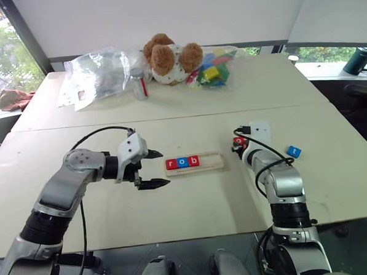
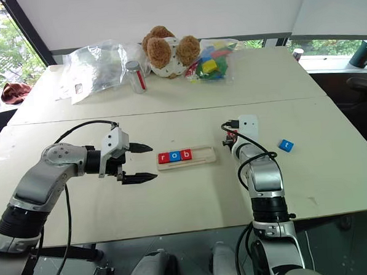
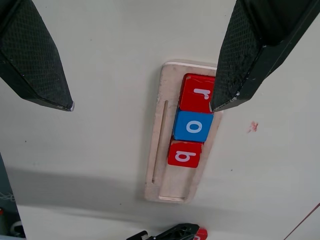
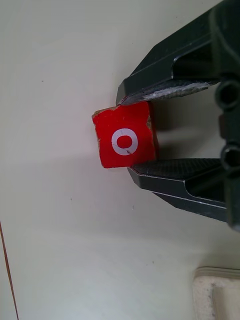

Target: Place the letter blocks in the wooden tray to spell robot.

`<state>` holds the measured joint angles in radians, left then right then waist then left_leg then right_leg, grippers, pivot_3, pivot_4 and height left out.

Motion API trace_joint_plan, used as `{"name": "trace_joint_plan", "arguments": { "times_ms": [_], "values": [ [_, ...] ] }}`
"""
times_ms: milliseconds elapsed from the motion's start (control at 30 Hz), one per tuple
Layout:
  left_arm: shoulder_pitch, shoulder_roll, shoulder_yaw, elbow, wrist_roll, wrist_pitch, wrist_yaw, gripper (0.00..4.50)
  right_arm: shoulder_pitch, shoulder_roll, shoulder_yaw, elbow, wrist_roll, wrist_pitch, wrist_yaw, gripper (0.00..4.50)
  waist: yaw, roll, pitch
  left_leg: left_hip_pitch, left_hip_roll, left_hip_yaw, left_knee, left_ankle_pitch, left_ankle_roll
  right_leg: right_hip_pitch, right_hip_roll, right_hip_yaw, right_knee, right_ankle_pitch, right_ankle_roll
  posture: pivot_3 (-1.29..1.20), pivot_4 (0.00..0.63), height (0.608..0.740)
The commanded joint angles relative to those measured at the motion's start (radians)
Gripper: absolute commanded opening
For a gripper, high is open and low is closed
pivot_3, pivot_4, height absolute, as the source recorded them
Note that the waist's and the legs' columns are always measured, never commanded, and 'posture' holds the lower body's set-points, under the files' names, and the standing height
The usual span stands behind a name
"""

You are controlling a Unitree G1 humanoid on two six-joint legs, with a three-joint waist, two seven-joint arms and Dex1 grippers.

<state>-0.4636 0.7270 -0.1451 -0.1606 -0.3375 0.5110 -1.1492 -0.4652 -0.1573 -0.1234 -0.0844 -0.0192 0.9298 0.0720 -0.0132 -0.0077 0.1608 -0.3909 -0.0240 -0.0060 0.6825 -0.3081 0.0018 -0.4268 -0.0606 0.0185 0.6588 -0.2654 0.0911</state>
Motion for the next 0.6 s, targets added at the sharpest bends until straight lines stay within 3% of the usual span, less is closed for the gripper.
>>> {"name": "trace_joint_plan", "arguments": {
  "times_ms": [33,233,367,500,600],
  "values": [
    [-0.004,0.004,0.005,-0.021,-0.013,-0.017,-0.016,4.50,0.066,-0.039,-0.028,-0.229,-0.021,0.126,-0.025,1.13,0.005,0.000,0.000,-0.001,0.000,0.000,0.000,0.000,0.000,0.000,0.000,0.000,0.000,0.000,0.000,0.00,0.150,0.740],
    [-0.038,-0.013,-0.036,0.001,-0.004,-0.035,-0.061,4.50,0.183,0.062,-0.057,-0.565,-0.026,0.421,-0.087,1.13,-0.004,0.000,0.000,-0.002,0.000,0.001,0.000,-0.001,0.001,-0.001,0.000,0.000,-0.003,0.000,0.000,0.00,0.150,0.740],
    [-0.072,-0.032,-0.063,0.045,0.015,-0.062,-0.078,4.50,0.189,0.166,-0.073,-0.555,-0.031,0.460,-0.129,1.13,-0.005,0.000,0.000,-0.001,0.001,0.001,0.000,-0.001,0.001,-0.001,0.002,0.000,-0.002,0.000,0.000,0.00,0.150,0.740],
    [-0.087,-0.041,-0.074,0.068,0.021,-0.074,-0.090,4.50,0.195,0.195,-0.089,-0.504,-0.027,0.439,-0.138,1.13,-0.004,0.000,0.000,-0.001,0.000,0.001,0.000,-0.001,0.001,-0.001,0.003,0.000,-0.003,0.000,0.000,0.00,0.150,0.740],
    [-0.089,-0.045,-0.075,0.079,0.027,-0.082,-0.095,4.50,0.200,0.190,-0.097,-0.482,-0.014,0.434,-0.122,2.61,-0.003,0.000,0.000,-0.001,0.000,0.001,0.000,-0.001,0.001,0.000,0.003,0.000,-0.004,0.000,0.000,0.00,0.150,0.740]
  ]
}}
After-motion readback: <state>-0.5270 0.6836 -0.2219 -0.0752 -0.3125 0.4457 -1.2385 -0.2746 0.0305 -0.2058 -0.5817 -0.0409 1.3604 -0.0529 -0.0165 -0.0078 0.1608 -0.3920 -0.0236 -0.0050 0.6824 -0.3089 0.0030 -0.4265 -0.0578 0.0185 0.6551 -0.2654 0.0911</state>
